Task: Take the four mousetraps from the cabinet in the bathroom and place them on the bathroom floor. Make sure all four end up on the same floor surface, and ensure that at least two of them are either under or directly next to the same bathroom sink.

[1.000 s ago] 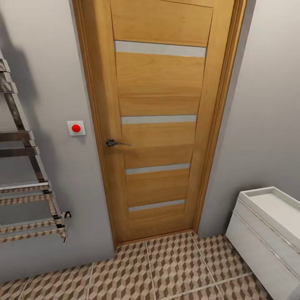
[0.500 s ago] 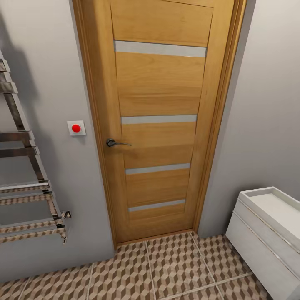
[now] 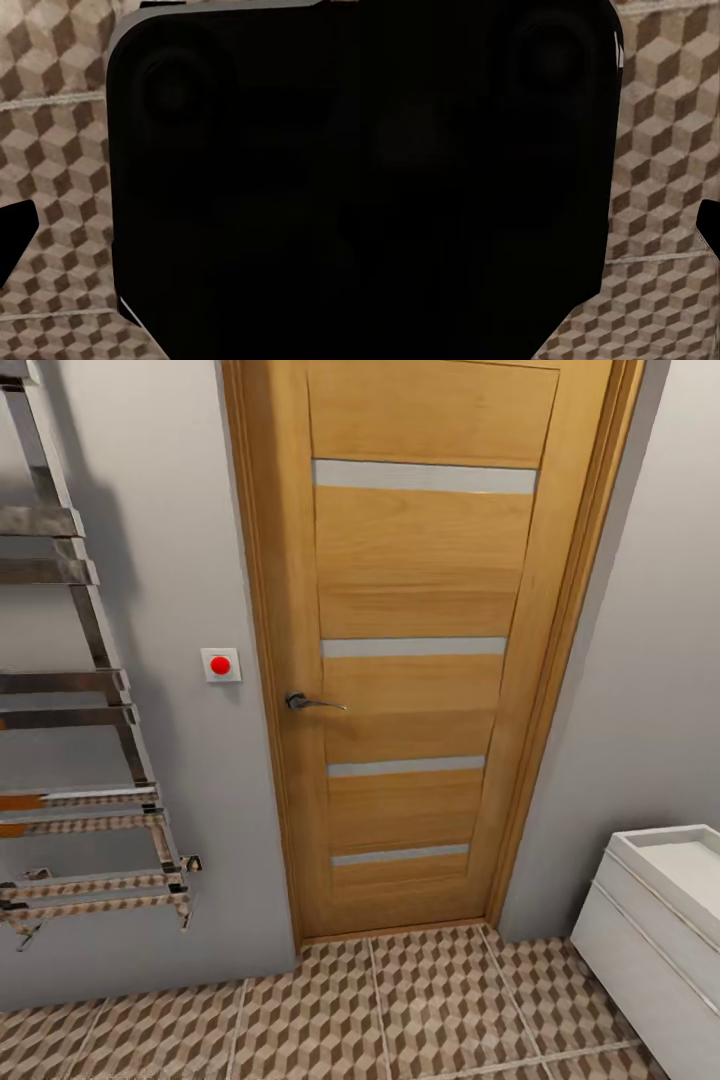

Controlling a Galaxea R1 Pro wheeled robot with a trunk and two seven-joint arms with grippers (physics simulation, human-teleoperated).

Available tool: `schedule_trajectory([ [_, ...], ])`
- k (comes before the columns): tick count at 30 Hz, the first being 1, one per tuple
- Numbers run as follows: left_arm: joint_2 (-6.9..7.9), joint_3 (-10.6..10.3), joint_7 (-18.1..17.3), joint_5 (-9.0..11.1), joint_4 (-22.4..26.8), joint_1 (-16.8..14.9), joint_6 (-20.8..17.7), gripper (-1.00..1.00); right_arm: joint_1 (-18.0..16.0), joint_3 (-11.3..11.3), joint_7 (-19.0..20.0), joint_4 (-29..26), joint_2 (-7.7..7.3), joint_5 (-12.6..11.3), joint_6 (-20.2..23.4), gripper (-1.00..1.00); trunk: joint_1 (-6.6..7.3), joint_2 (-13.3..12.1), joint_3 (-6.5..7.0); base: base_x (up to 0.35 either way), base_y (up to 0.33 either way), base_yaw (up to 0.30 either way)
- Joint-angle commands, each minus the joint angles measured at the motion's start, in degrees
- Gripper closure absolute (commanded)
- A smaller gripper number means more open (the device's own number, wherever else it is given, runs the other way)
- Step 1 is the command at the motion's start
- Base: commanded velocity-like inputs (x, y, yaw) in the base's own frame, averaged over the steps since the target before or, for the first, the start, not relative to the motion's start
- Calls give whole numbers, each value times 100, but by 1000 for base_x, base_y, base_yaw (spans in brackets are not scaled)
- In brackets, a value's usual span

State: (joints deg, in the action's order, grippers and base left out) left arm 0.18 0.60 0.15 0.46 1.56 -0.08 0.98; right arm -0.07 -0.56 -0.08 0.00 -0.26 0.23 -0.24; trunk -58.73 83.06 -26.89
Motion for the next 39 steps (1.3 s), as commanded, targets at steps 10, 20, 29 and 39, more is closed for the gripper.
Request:
schedule_trajectory([
  [10, 0, 10, 18, 14, 2, -1, 189, -100, 0, -6, -1, 0, -1, 3, -3, -100, 0, 2, -4, 0, 0, 270],
  [20, 0, 10, 22, 15, 2, -1, 207, -100, -1, -6, -1, 0, -1, 3, -3, -100, 0, 2, -4, 0, 0, 274],
  [29, 6, -2, 12, 7, 2, -1, 209, -100, -2, -6, -1, 0, -1, 3, -6, -100, 0, 2, -4, 0, 0, 275],
  [39, 8, -13, 11, -1, 2, -1, 209, -100, -2, -6, -1, 0, -1, 3, -16, -100, 0, 2, -4, 0, 0, 275],
])
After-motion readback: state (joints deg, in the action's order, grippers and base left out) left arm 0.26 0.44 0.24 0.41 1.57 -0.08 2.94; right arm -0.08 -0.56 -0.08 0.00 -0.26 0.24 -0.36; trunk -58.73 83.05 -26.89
